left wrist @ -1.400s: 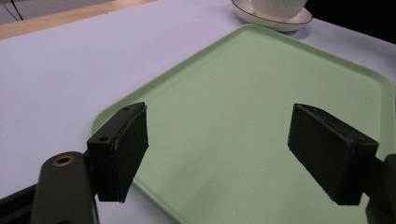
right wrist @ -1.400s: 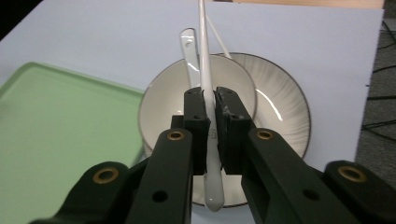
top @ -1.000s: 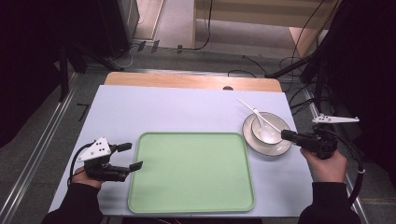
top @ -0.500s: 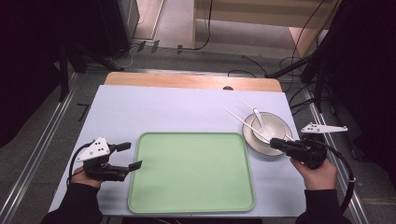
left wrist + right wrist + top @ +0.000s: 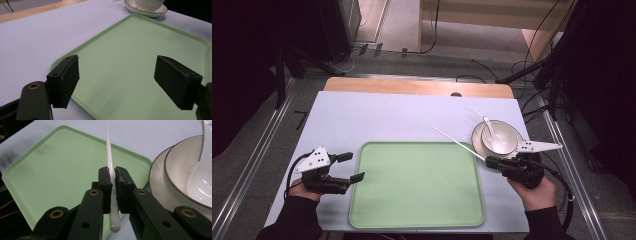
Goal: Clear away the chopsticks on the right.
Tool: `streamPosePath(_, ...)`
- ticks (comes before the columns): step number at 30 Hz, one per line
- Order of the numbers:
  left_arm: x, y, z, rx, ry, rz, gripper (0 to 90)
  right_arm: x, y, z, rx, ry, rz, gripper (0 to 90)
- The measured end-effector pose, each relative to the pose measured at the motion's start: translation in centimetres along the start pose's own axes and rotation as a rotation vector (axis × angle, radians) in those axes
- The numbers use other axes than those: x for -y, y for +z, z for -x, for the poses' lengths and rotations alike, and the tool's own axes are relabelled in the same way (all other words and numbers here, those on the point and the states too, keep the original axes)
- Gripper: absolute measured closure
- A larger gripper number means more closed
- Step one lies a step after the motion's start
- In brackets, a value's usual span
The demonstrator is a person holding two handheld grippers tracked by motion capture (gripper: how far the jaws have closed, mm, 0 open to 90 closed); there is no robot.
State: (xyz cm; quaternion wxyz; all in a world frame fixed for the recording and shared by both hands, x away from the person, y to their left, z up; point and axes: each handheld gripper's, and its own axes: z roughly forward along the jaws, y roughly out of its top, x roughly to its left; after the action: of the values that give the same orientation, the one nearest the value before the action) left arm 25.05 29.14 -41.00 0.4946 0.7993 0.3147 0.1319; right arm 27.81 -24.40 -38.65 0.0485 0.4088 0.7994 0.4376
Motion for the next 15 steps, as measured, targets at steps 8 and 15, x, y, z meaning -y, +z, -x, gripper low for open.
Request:
streamPosePath(8,-0.1,0.1,0.0,0.006,0.002,0.001,20.3,0.6,2.2,-1.4,-0.029,-0.028,-0.039,84.9)
streamPosePath(15,-0.2,0.3,-0.1,0.004,-0.001,0.004,20.3,1.1,3.5,-1.7,-0.038,-0.052,-0.078,84.8)
